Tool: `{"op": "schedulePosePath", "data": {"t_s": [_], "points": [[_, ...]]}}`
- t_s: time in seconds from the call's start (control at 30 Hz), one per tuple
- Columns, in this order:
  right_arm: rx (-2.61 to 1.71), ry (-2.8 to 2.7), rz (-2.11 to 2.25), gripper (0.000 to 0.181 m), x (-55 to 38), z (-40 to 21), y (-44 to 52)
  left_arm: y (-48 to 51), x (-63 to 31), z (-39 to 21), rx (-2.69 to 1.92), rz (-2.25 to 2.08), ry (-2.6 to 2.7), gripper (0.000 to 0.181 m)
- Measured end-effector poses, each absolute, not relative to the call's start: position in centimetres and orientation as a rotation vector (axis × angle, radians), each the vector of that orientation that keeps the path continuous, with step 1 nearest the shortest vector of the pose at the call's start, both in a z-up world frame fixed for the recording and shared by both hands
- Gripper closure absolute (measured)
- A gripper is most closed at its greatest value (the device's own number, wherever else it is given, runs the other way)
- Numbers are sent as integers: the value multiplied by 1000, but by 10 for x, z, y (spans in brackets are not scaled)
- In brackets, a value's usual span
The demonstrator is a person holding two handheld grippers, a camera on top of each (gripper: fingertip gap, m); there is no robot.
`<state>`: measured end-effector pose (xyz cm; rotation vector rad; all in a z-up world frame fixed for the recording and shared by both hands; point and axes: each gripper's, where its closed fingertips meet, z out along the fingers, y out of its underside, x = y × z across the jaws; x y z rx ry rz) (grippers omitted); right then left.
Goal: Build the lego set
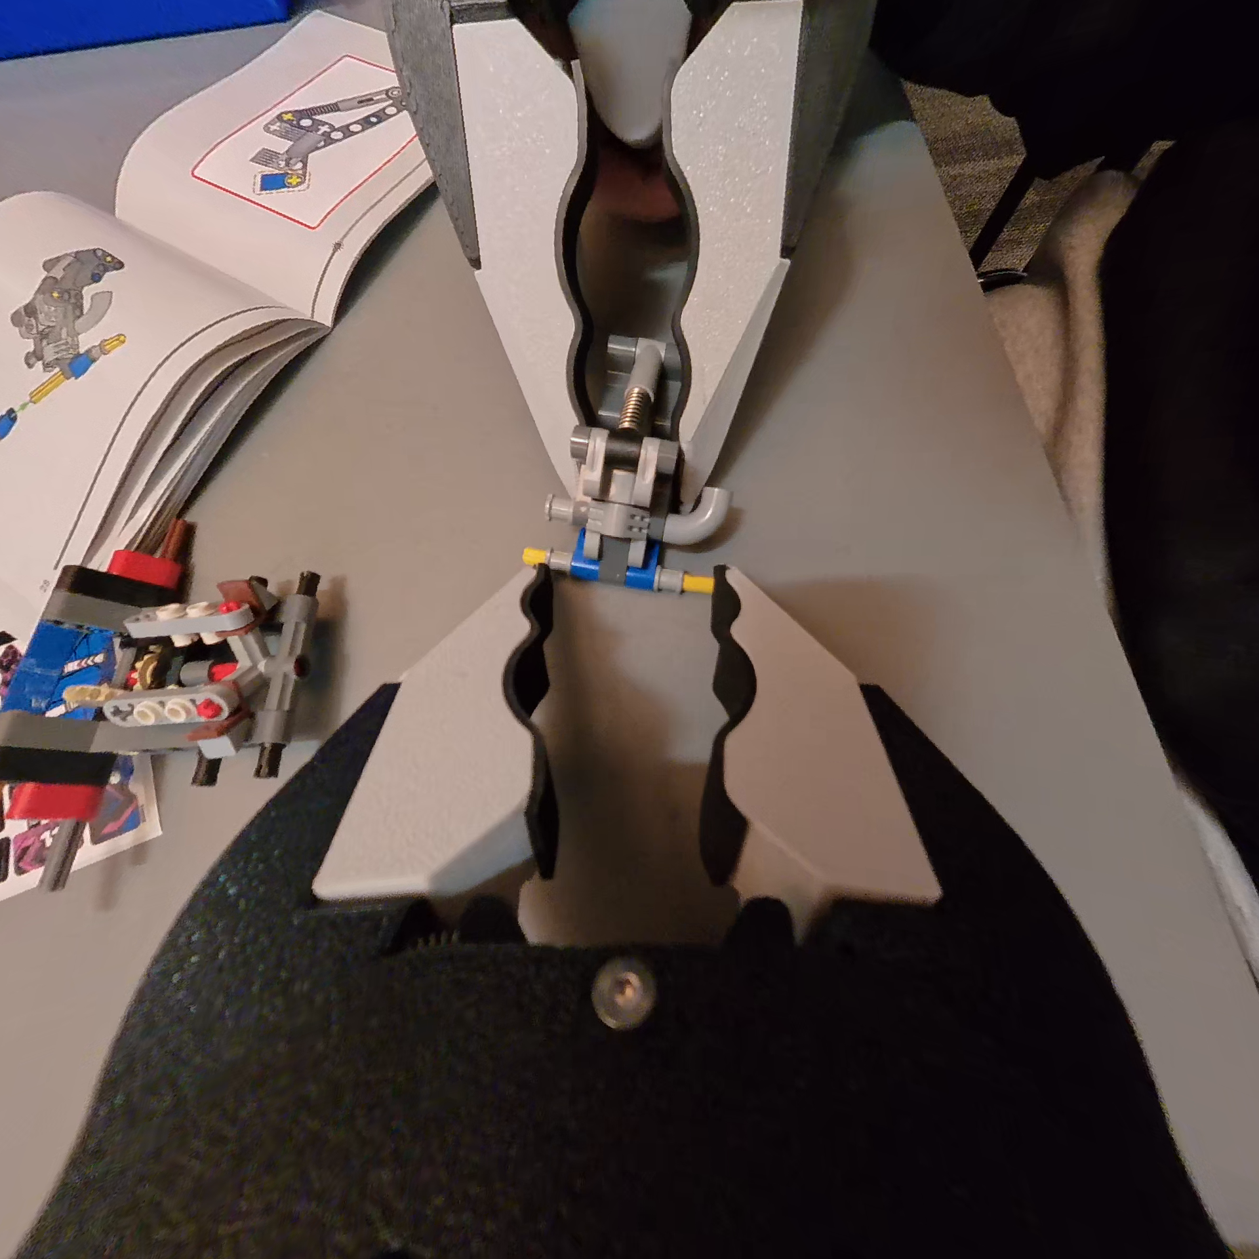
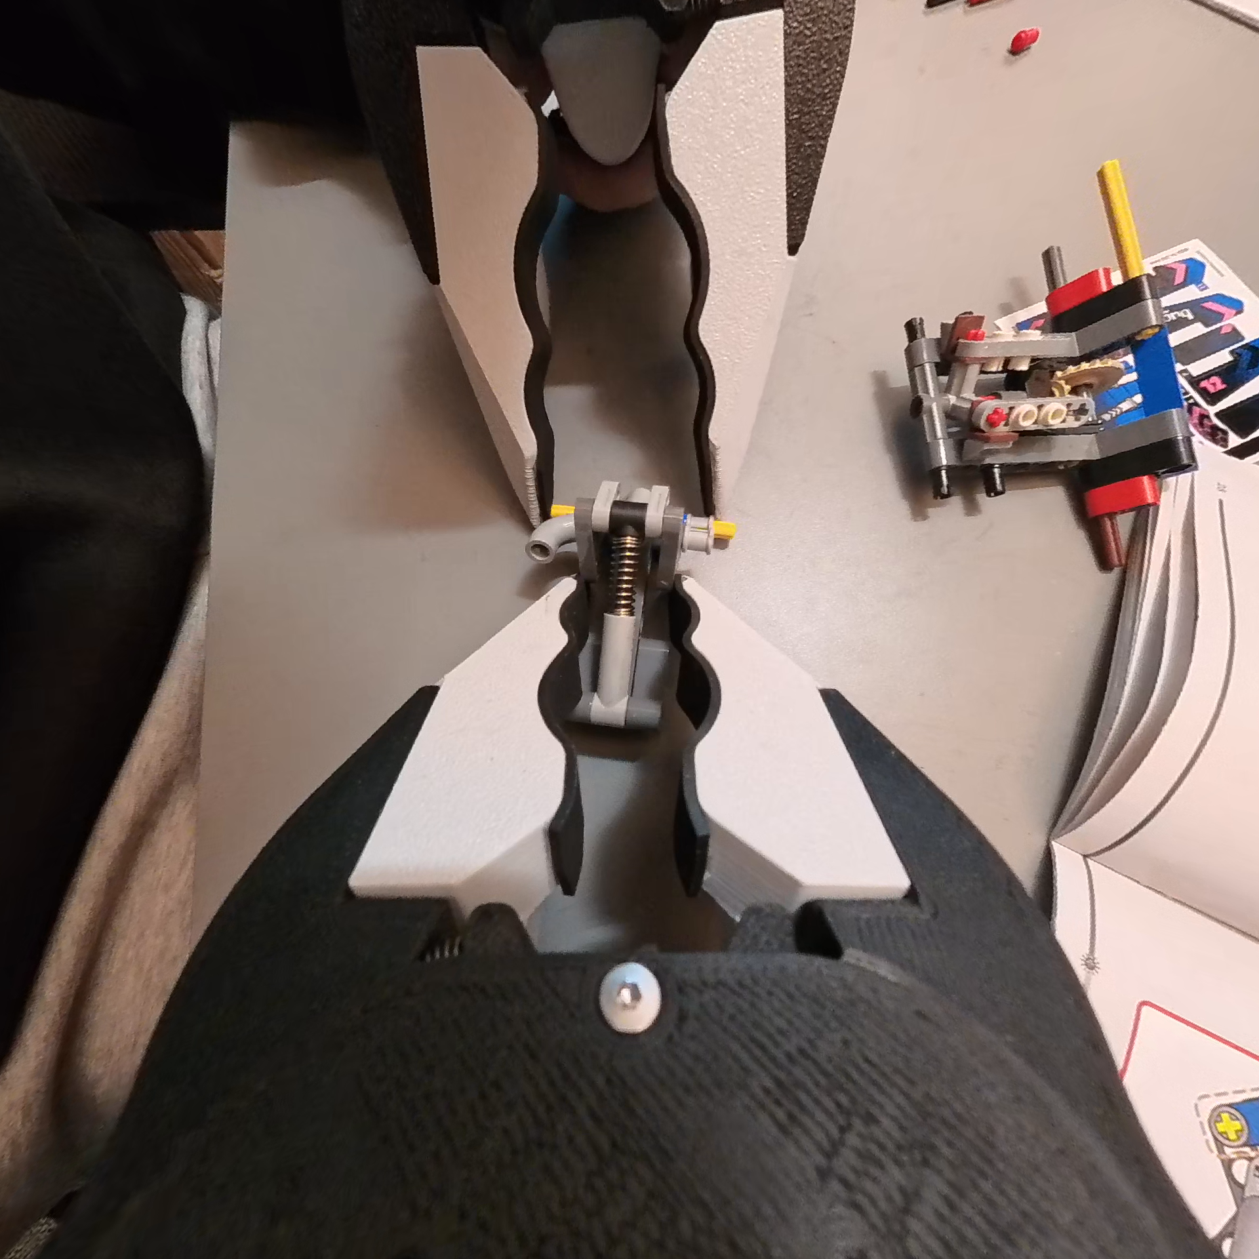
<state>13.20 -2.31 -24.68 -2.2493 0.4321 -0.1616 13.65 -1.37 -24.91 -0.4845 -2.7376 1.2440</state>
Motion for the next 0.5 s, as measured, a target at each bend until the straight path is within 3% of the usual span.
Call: {"op": "schedulePosePath", "data": {"t_s": [0.33,0.5], "points": [[-2109,620,66,159,143,-238,-29,-14,149,-226,-338,1452,-2662,122],[-1793,751,271,159,154,-208,-38,-9,163,-203,-259,1694,-2618,129]]}}
